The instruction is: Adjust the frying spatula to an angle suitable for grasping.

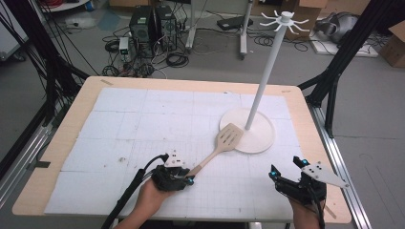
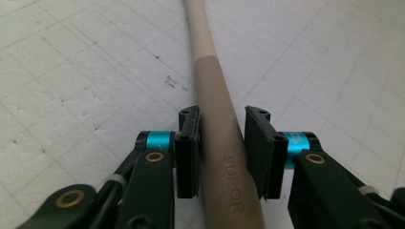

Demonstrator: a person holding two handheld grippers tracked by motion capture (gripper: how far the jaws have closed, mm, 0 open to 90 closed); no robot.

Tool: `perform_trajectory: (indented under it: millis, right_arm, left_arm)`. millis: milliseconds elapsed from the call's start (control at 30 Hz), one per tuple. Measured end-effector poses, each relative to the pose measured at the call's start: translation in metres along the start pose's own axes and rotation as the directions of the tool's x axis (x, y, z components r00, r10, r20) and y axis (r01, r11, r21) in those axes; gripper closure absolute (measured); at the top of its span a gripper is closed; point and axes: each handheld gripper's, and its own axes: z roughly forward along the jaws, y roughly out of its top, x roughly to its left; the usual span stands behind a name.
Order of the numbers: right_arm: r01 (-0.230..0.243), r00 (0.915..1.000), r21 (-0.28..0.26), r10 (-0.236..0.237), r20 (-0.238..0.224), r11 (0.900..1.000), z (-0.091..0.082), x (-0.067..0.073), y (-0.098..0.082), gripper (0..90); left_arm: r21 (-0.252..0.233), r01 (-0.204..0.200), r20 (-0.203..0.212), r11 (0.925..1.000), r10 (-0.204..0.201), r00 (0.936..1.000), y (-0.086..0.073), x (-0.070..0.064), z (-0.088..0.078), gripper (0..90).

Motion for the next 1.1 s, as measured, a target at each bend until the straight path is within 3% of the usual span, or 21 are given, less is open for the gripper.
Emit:
perform_trajectory:
  millis: [133,300,400,567,767,900,1100]
  right_arm:
    - [0.0,1.0,0.002,0.0,0.0,1.0,0.0,0.0,0.0,16.9]
    - [-0.004,1.0,-0.001,0.004,0.002,1.0,0.0,0.0,0.0,16.9]
    - [-0.008,1.0,0.002,0.008,-0.001,1.0,0.0,-0.001,0.0,16.9]
    - [-0.009,1.0,0.0,0.009,-0.002,1.0,0.0,0.0,0.0,16.9]
    - [-0.011,0.9999,-0.011,0.011,-0.004,1.0,-0.003,0.001,0.001,16.9]
    - [-0.014,0.9999,-0.01,0.014,-0.004,1.0,-0.004,0.001,0.001,16.9]
    - [-0.018,0.9998,-0.006,0.018,-0.008,1.0,-0.005,0.001,0.0,16.9]
  left_arm:
    - [0.005,0.014,0.013,0.9999,-0.014,0.9998,0.001,0.002,0.0,67.0]
    - [0.009,-0.022,0.023,0.9997,0.022,0.9995,0.0,0.006,-0.003,67.7]
    - [0.025,-0.035,0.052,0.9991,0.033,0.9981,-0.001,0.013,-0.008,68.3]
    - [0.039,-0.054,0.107,0.9978,0.05,0.993,-0.002,0.02,-0.013,68.3]
    - [0.013,-0.063,0.138,0.9979,0.061,0.9886,-0.005,0.027,-0.025,68.8]
    - [0.026,-0.088,0.149,0.9958,0.083,0.9853,-0.009,0.03,-0.03,68.9]
    - [0.042,-0.124,0.198,0.9914,0.113,0.9737,-0.016,0.038,-0.041,68.8]
